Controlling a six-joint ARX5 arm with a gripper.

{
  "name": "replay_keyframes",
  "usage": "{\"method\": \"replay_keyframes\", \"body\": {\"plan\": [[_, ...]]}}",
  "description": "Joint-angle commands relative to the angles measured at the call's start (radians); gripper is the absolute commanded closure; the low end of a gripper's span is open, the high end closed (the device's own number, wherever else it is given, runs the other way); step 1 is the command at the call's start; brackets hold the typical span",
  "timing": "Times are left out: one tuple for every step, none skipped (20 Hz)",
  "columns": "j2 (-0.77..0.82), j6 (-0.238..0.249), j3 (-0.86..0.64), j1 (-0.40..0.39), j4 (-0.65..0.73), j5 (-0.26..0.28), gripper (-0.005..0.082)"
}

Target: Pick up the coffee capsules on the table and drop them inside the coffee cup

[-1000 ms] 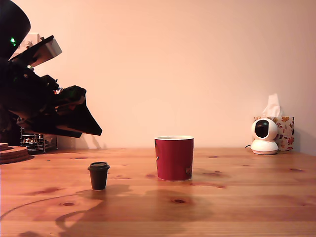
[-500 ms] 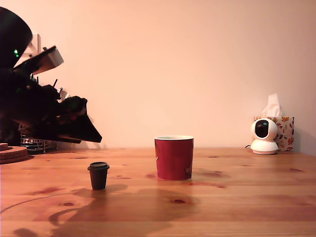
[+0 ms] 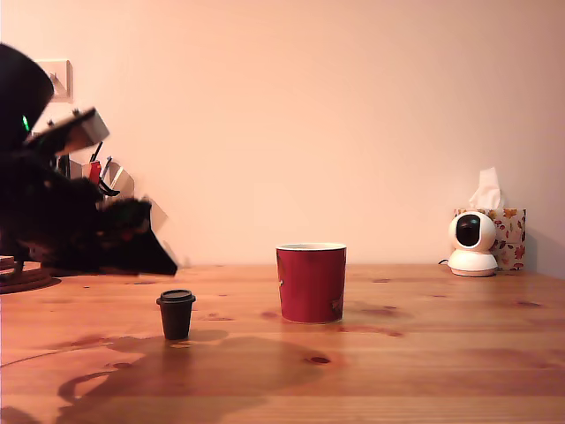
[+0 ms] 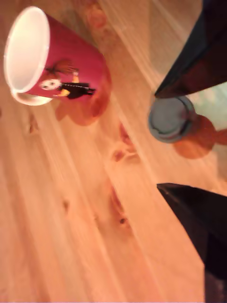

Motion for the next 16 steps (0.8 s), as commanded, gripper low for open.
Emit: {"method": "replay_keyframes", "body": {"plan": [[0.040,0.006,-0.018,0.002,0.037,0.002,0.0258],[0.053,0.006,-0.018,0.002,0.051,0.006,0.0258],[0.064,0.006,-0.018,0.002,0.061,0.007,0.0258],[0.076,0.006,-0.018,0.002,0.074,0.016,0.0258],[0.091,0.005,-0.018,0.002,0.088,0.021,0.0258],[0.105,0.005,-0.018,0.002,0.100,0.027,0.0258],[0.115,0.005,-0.018,0.002,0.110,0.028,0.0258],[0.126,0.005,-0.018,0.002,0.121,0.028,0.0258],[0.135,0.006,-0.018,0.002,0.134,0.040,0.0258],[0.142,0.006,-0.018,0.002,0.145,0.065,0.0257],[0.149,0.006,-0.018,0.002,0.152,0.081,0.0256],[0.156,0.006,-0.018,0.002,0.157,0.082,0.0256],[0.157,0.005,-0.018,0.002,0.156,0.095,0.0256],[0.157,0.005,-0.018,0.002,0.157,0.100,0.0256],[0.157,0.005,-0.018,0.002,0.162,0.103,0.0256],[0.157,0.005,-0.018,0.002,0.164,0.104,0.0256]]}}
